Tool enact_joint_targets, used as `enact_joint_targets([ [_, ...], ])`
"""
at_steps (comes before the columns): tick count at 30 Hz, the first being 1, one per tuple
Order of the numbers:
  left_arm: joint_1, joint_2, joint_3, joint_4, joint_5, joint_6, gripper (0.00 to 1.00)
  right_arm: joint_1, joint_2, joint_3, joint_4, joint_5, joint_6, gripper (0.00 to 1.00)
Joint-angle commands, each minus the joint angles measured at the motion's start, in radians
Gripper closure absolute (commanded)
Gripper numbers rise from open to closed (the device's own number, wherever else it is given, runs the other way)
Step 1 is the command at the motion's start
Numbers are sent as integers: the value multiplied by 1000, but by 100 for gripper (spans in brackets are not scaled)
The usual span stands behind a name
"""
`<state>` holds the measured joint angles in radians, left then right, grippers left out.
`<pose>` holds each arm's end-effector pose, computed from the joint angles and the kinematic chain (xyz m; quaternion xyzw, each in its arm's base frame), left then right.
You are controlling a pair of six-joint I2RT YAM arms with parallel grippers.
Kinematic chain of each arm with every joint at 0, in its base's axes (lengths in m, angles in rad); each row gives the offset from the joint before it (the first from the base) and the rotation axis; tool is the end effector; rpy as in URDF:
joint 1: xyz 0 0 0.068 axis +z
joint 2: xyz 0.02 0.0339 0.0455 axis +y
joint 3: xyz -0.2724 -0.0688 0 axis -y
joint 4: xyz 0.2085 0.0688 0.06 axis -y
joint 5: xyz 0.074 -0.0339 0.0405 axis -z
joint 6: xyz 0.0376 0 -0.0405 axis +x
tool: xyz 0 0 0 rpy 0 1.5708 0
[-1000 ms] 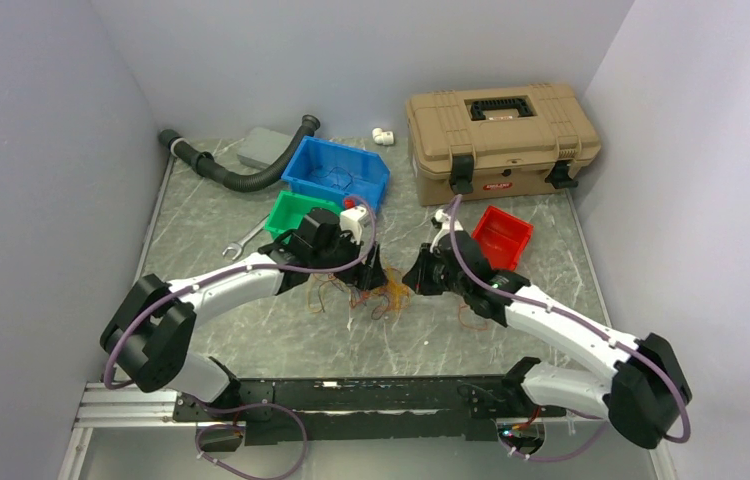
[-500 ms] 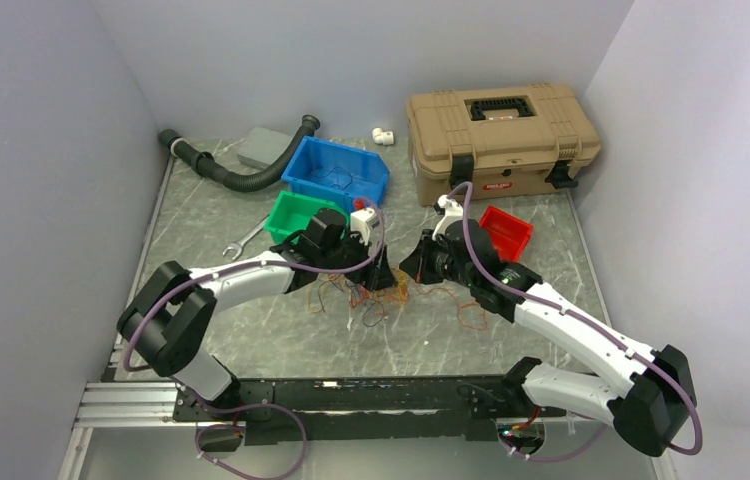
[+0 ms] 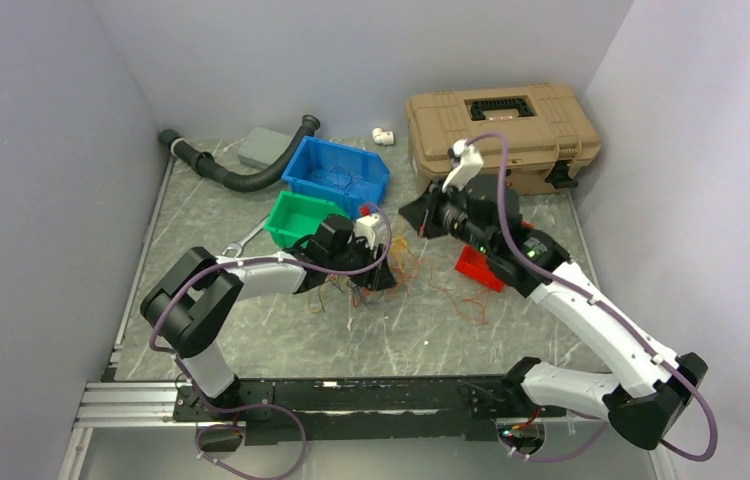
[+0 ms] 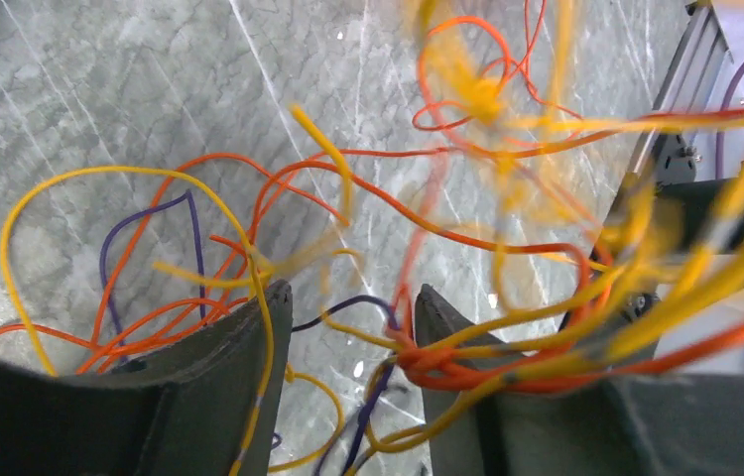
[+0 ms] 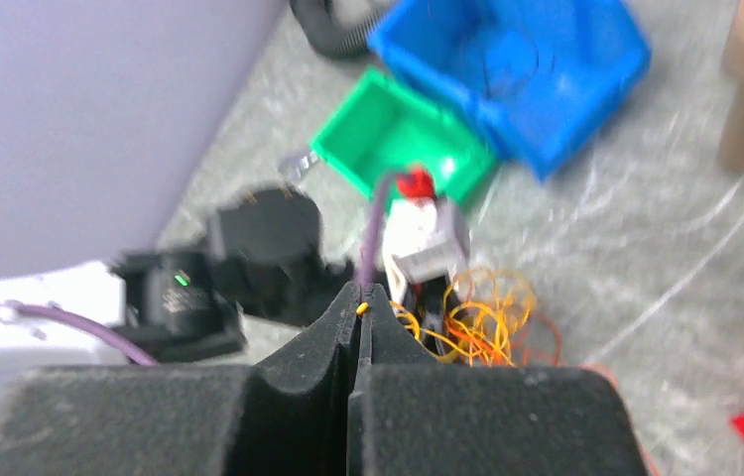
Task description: Untangle the cables
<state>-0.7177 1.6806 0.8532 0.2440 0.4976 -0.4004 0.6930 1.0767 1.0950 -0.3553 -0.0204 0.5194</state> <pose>0.2326 -0.2269 0.2124 0.2501 0.8243 -0.4274 0.2744 0.1561 0.1306 0.3802 -0.0766 0.8121 0.3364 0.4707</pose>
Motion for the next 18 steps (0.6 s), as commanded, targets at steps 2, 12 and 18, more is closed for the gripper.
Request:
enact_joint_targets([
  [2,-6,12,-32,81,-31,-15,53,-23,30,282,-66,105,-111,100],
  [12,-3,-51,-104,10,-161,-6,100,-56,7,562,-126,360,-240,100],
  [18,27,-215,-174,-158,-402,-37,100,-64,-20,615,-129,601,-314,100],
])
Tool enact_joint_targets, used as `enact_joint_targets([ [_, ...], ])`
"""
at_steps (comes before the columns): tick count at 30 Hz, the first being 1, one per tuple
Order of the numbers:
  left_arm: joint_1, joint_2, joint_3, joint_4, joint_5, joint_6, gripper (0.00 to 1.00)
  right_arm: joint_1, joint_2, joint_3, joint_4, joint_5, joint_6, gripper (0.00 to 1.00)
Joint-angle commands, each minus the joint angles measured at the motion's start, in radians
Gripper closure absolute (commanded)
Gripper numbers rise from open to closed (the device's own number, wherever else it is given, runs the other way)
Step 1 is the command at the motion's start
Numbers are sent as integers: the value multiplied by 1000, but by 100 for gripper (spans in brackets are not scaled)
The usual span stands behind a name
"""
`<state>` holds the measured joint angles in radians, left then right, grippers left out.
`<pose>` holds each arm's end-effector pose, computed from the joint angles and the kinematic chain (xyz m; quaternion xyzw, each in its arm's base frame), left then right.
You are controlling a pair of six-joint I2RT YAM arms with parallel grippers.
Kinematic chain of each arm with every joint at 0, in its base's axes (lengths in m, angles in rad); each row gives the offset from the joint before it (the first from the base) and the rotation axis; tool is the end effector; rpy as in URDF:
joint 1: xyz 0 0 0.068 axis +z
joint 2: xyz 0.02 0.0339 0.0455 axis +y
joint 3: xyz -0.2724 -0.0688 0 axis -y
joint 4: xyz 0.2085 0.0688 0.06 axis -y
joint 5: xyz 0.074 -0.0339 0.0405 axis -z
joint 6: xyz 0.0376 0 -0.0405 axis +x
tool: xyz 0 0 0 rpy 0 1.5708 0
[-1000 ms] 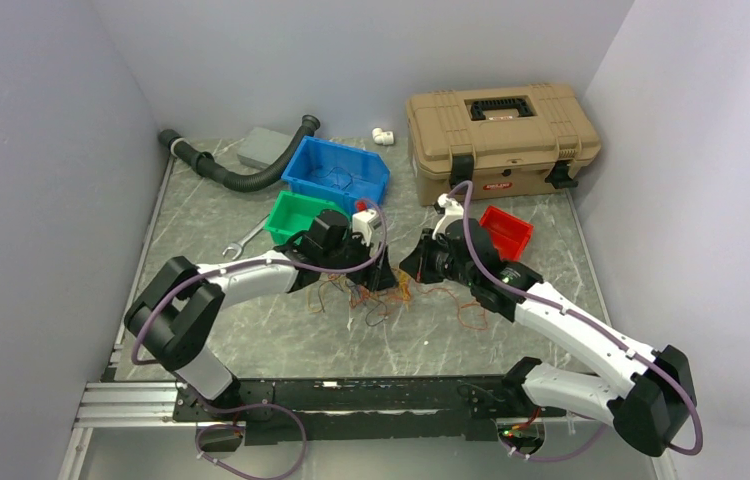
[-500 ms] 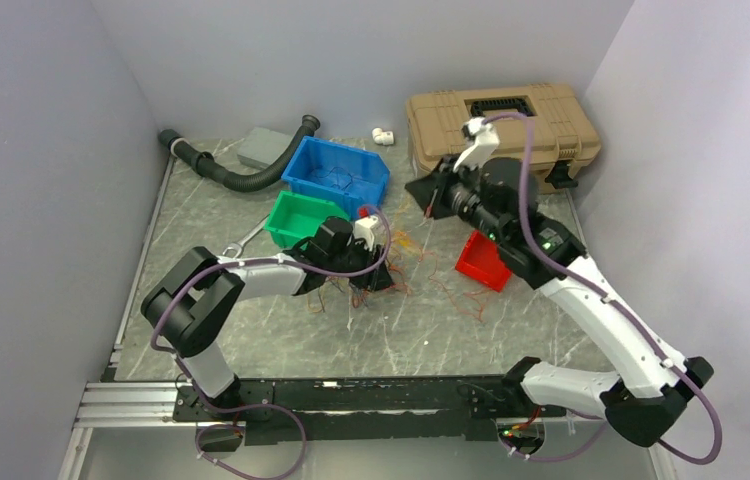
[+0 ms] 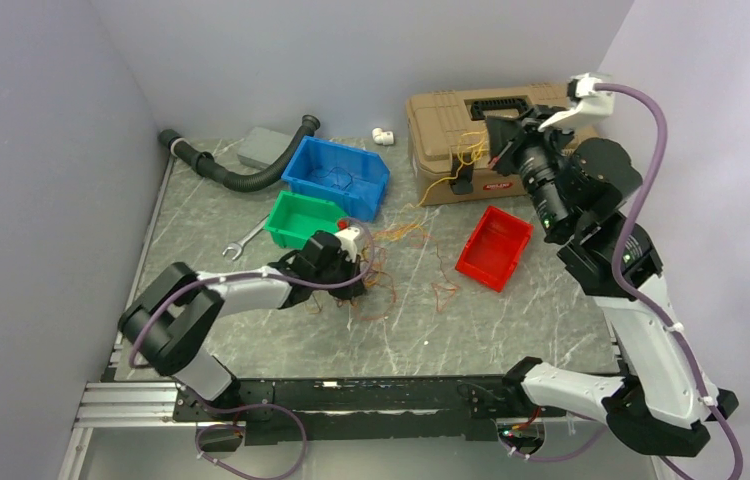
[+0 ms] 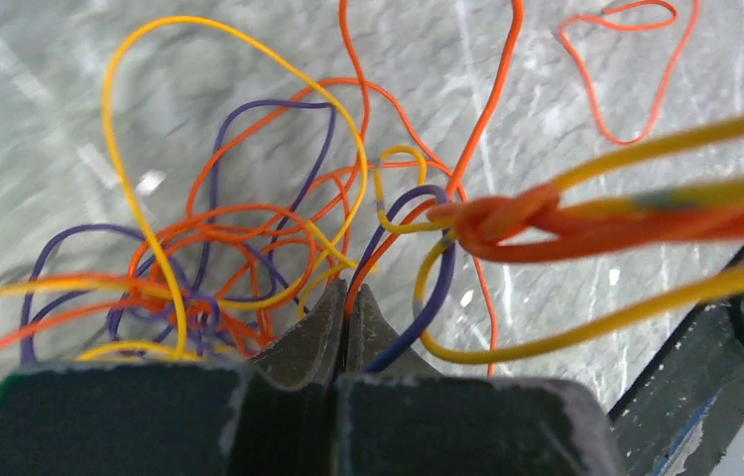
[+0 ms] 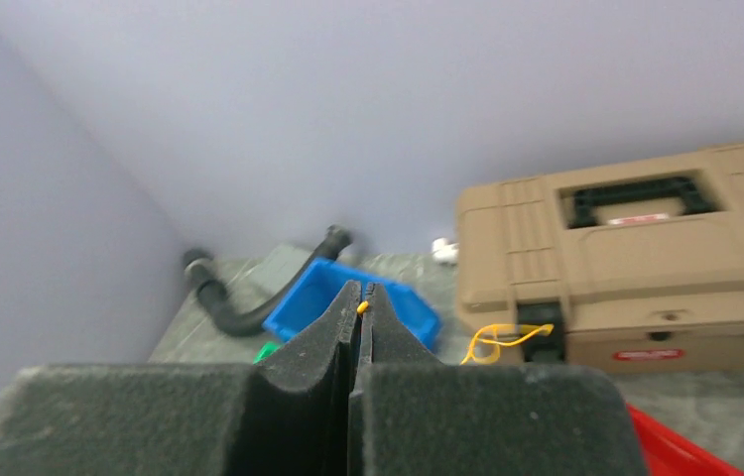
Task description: Untangle the cables
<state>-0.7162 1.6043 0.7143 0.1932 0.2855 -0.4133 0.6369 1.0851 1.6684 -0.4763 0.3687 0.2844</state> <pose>0.2129 -0.1993 0.1908 0.1948 0.8775 -0.3331 0.2849 0.1224 0.0737 0.5310 0.0191 0.6707 0.2154 0.7095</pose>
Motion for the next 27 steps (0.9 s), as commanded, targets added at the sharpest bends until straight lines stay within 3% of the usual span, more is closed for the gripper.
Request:
enact_joint_targets([
  [1,41,-185,-57,-126,-212,-34,100,-7,-36,37,-4,245,-87,100],
  [5,72,-420,-138,-185,-281,-31,100,-8,-58,3,4,341,-108,100],
  [11,185,-642,-162,-501,-457,-162,100,-11,-108,-52,97,663,-224,100],
  [15,213,-798,-206,-609,-592,-231,100,-11,-138,-113,113,722,-224,100],
  [20,305,-853,-185,-830,-784,-429,100,-27,-142,-172,192,1044,-246,100],
  [23,331,-841,-164,-823,-764,-396,100,-34,-180,-230,234,925,-293,100],
  [27,331,-861,-177,-660,-559,-253,100,-34,-142,-181,-30,647,-80,100],
])
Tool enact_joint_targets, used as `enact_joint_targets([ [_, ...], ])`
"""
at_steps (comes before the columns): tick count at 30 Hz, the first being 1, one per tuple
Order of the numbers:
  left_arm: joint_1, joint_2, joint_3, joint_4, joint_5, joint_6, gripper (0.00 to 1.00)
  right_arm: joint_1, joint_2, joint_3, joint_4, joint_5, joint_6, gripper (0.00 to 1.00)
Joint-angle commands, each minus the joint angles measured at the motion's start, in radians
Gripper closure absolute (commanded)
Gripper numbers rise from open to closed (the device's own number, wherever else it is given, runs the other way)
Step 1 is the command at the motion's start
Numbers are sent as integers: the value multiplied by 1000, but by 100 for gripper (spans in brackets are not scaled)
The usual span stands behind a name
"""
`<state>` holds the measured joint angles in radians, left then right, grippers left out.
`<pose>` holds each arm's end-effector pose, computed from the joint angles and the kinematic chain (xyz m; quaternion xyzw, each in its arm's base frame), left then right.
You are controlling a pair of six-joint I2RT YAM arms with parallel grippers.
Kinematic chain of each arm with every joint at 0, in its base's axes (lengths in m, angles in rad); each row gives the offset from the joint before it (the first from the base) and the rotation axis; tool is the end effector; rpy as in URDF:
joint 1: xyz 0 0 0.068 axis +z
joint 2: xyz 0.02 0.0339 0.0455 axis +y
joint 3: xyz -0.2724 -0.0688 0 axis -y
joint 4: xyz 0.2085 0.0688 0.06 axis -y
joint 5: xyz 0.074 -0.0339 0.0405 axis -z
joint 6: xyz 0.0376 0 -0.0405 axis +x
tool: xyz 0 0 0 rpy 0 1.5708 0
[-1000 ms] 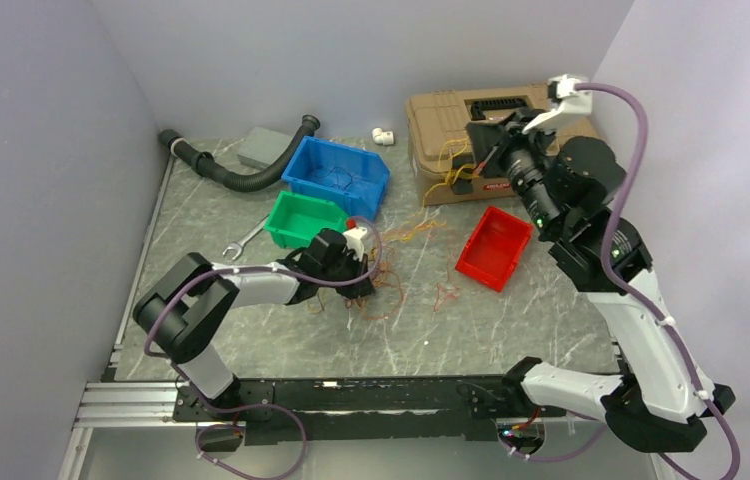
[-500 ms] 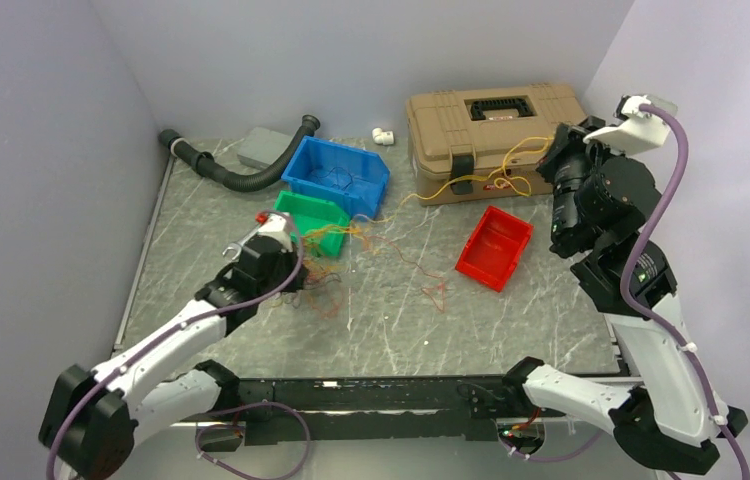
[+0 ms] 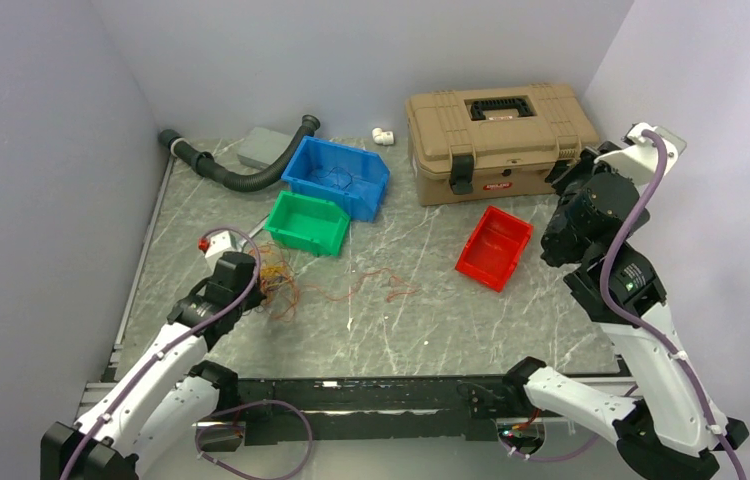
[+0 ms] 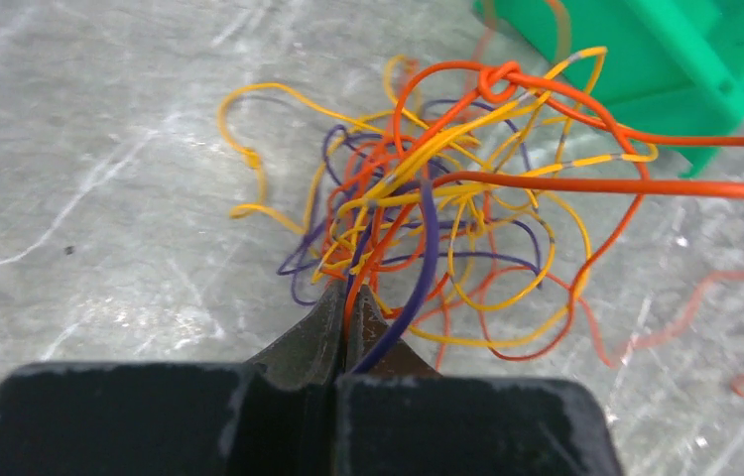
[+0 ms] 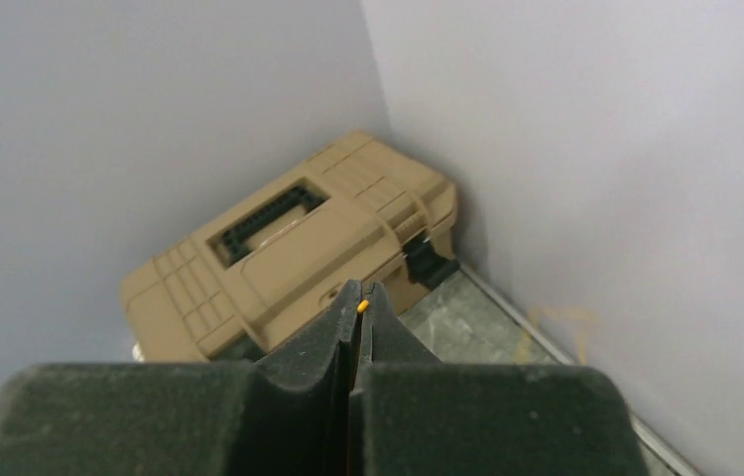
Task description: Untangle the cables
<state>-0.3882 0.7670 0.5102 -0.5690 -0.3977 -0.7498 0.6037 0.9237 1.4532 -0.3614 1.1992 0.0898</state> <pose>0.1114 -0.0298 0.2277 -0.2349 0.8853 -0.0372 0.3997 0.0955 0.0233 0.5026 0.2816 0.6248 -0.1281 0.7169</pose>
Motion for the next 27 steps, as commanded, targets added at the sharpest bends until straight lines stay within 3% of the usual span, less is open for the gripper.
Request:
enact_joint_targets([
  [1,1,-36,24,138,171,116,100,-1,38,37,-180,-223,146,100],
  [6,0,-109,14,210,285,190,100,-42,140,26,-290,-378,230,100],
  [12,-1,-115,54,167,313,227,100,-159,167,-75,-239,-589,309,100],
  [27,-1,-144,100,140,329,265,100,-258,165,-261,-202,-680,385,100],
])
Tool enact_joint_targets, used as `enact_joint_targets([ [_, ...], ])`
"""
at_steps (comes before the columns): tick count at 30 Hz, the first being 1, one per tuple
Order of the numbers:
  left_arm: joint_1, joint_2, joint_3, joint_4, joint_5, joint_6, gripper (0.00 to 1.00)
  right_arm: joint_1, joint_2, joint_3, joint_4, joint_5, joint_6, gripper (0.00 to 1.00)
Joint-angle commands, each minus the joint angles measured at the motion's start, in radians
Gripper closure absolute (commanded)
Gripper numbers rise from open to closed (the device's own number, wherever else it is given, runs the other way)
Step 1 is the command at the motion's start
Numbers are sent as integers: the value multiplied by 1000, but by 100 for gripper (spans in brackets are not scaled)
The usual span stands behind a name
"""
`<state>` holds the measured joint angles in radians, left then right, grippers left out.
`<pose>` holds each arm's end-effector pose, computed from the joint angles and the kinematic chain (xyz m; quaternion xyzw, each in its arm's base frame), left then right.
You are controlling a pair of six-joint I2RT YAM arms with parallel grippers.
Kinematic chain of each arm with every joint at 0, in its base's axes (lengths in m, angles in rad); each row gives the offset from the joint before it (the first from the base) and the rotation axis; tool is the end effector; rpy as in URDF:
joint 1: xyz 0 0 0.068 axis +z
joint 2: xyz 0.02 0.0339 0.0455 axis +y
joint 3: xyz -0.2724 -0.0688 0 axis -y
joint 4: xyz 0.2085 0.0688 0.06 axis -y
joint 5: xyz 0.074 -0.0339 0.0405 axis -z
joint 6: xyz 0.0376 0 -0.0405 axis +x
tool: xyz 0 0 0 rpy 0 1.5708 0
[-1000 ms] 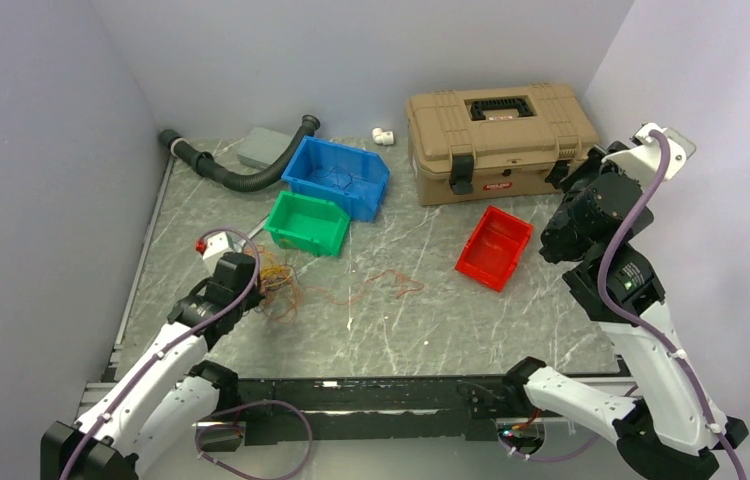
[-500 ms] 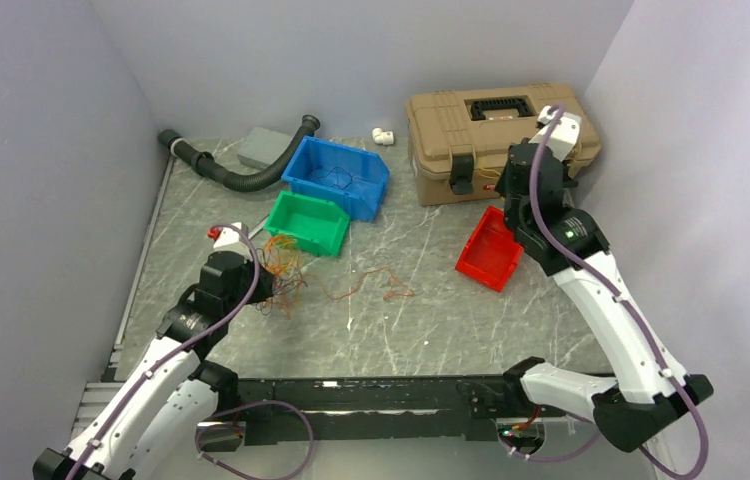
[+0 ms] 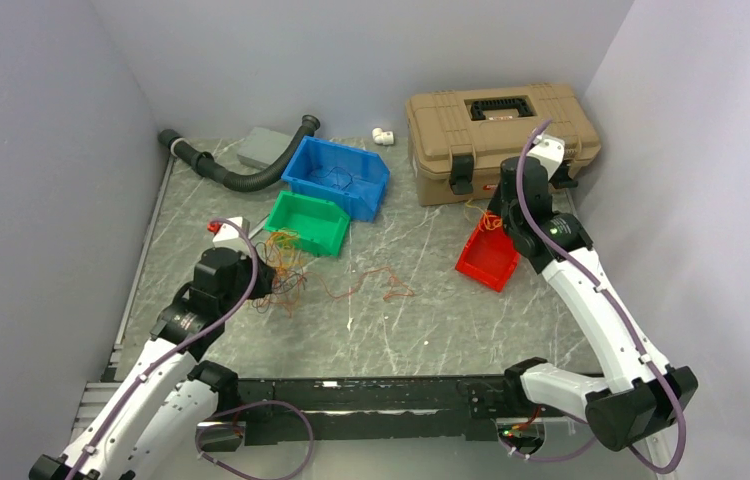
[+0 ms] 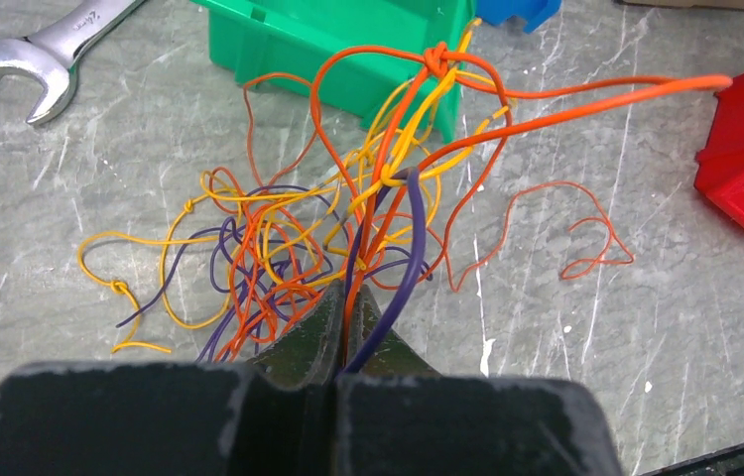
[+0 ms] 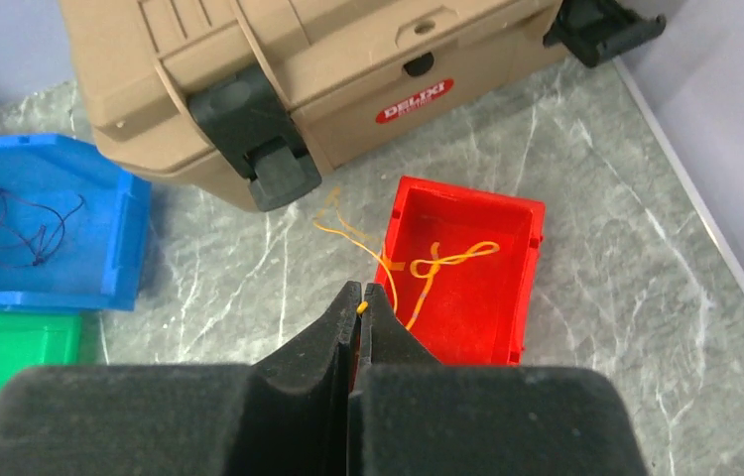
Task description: Untangle the cables
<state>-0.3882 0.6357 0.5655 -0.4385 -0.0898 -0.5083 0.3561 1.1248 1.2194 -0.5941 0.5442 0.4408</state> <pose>0.1034 -0.0386 0.2662 -0.0744 0.8585 -0.1844 0.4727 0.1920 0.0506 0.3878 0.1721 0.8218 -0.0223 0.5428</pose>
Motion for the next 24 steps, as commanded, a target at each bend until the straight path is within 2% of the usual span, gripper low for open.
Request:
enact_joint_targets([
  [1,0,-10,44,11,23,24,100,-12,-42,-37,32,-24,37,100],
  [8,-1,3,45,24,40,24,100,-37,-69,-97,23,15,106,100],
  [11,-1,6,43,31,43,24,100,-50,-107,-95,77,-17,75,100],
  [14,-1,12,33,55,58,20,100,-52,-115,-26,112,-58,17,100],
  [24,-17,51,34,98,81,10,100,-52,-75,239,73,-60,-67,100],
])
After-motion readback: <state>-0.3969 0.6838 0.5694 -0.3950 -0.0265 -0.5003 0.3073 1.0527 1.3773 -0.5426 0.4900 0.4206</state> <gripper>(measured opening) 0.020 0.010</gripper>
